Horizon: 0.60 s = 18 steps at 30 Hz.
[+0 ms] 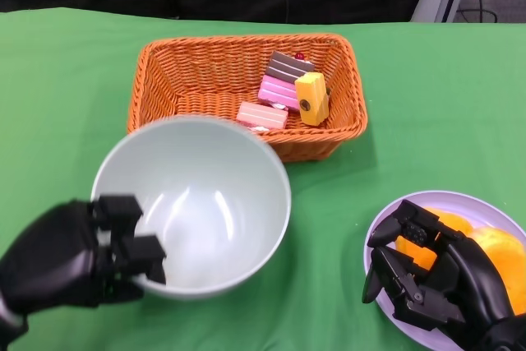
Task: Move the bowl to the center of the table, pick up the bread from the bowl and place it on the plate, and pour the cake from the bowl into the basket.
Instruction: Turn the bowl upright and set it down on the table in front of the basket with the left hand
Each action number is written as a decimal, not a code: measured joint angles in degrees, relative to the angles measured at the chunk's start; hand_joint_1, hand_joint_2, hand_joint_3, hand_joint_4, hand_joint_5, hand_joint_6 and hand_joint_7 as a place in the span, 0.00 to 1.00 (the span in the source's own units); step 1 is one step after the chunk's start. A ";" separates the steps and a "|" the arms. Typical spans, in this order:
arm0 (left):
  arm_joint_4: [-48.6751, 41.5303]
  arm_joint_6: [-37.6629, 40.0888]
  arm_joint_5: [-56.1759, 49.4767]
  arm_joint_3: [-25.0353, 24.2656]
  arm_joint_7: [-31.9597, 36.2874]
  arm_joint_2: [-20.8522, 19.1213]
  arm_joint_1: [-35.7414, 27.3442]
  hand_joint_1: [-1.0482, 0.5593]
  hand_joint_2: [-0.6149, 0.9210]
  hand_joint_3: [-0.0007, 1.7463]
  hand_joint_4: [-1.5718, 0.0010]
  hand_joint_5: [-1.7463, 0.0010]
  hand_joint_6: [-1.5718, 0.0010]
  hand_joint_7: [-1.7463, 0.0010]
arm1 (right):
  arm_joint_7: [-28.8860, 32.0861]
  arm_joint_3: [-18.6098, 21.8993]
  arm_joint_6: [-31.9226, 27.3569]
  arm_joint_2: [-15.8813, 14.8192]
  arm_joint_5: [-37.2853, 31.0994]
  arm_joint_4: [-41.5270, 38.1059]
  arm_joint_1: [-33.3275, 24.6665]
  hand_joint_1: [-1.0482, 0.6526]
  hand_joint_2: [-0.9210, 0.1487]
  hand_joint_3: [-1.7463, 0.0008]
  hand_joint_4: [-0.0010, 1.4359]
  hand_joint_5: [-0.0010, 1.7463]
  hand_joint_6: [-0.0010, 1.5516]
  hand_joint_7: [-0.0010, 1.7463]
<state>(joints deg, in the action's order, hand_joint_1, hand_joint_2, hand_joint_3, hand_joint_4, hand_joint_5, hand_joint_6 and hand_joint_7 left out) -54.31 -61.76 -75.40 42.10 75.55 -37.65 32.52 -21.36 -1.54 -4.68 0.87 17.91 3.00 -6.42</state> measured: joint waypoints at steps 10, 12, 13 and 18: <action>-4.65 1.79 1.14 4.84 0.57 2.45 0.03 0.61 0.99 0.04 0.55 0.00 0.64 0.09 | 0.04 0.28 -0.04 0.00 -0.06 0.04 -0.02 0.46 0.32 0.45 0.45 1.00 0.33 0.91; -5.58 2.01 2.00 5.23 -0.53 2.80 0.29 0.60 0.99 0.04 0.56 0.00 0.64 0.10 | 0.04 0.28 -0.06 0.00 -0.06 0.05 -0.02 0.46 0.32 0.45 0.45 1.00 0.33 0.91; -5.93 2.05 2.17 5.37 -0.94 2.93 0.51 0.59 1.00 0.04 0.57 0.00 0.62 0.14 | 0.13 0.27 -0.09 0.00 -0.13 0.09 -0.03 0.46 0.32 0.45 0.45 1.00 0.33 0.91; -7.90 2.63 4.07 6.43 -4.04 4.42 1.54 0.58 1.00 0.03 0.57 0.02 0.58 0.24 | 0.39 0.19 -0.11 0.02 -0.38 0.49 -0.12 0.46 0.31 0.44 0.45 1.00 0.33 0.90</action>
<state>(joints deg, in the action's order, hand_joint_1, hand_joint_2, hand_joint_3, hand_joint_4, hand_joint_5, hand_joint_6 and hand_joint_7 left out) -62.21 -59.13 -71.33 48.52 71.51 -33.22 34.06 -20.97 -1.35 -4.79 0.89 17.53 3.49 -6.54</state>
